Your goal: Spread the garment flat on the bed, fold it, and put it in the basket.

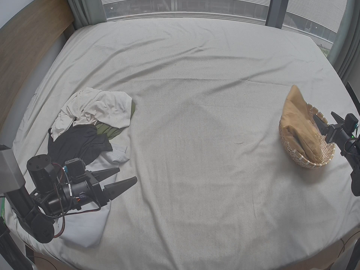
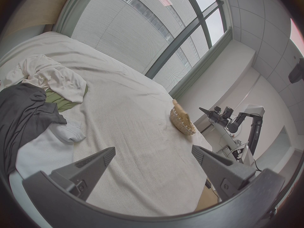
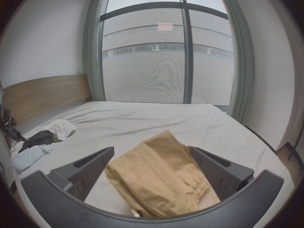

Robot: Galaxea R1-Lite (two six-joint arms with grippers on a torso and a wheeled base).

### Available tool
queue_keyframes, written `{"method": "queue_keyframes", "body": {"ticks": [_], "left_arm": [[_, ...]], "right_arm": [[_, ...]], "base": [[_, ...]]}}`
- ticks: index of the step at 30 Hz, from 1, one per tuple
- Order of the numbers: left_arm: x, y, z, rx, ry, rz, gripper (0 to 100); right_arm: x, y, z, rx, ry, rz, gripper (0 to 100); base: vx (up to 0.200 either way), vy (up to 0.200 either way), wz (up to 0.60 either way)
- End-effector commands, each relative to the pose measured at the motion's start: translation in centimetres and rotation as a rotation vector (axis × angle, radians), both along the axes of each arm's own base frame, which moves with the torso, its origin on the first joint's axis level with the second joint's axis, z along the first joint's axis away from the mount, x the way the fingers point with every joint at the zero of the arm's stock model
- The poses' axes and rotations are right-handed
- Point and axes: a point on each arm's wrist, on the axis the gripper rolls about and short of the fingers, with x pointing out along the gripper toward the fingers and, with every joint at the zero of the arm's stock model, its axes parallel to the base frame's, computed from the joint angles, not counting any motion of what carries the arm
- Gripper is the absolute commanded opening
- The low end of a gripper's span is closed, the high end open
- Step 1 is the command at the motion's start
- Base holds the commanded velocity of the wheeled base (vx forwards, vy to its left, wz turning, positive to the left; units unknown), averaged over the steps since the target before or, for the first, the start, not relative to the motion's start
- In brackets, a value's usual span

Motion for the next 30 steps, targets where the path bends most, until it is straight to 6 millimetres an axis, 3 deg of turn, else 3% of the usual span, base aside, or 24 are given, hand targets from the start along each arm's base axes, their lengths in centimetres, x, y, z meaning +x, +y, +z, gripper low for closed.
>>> {"method": "queue_keyframes", "body": {"ticks": [1,9,15,21,28,30], "left_arm": [[0.0,0.0,-0.1,0.0,0.002,-0.002,100],[-0.5,-0.1,0.4,0.005,-0.019,-0.007,100],[-2.8,0.1,1.3,0.032,-0.069,-0.018,100],[-6.2,0.9,3.3,0.027,-0.154,-0.012,100],[-9.8,2.0,6.0,-0.013,-0.262,0.063,100],[-9.9,2.0,6.0,-0.017,-0.26,0.067,100]], "right_arm": [[-0.3,1.2,-0.5,0.004,0.021,0.059,100],[-1.8,6.4,-1.7,0.002,0.031,0.263,100],[-4.1,9.4,-1.3,0.001,0.025,0.393,100],[-6.6,10.0,-0.3,0.0,-0.017,0.436,100],[-10.4,9.4,-1.6,0.011,0.039,0.456,100],[-10.5,9.4,-1.6,0.013,0.039,0.456,100]], "base": [[0.0,0.0,0.0],[0.0,0.0,0.0],[0.0,0.0,0.0],[0.0,0.0,0.0],[0.0,0.0,0.0],[0.0,0.0,0.0]]}}
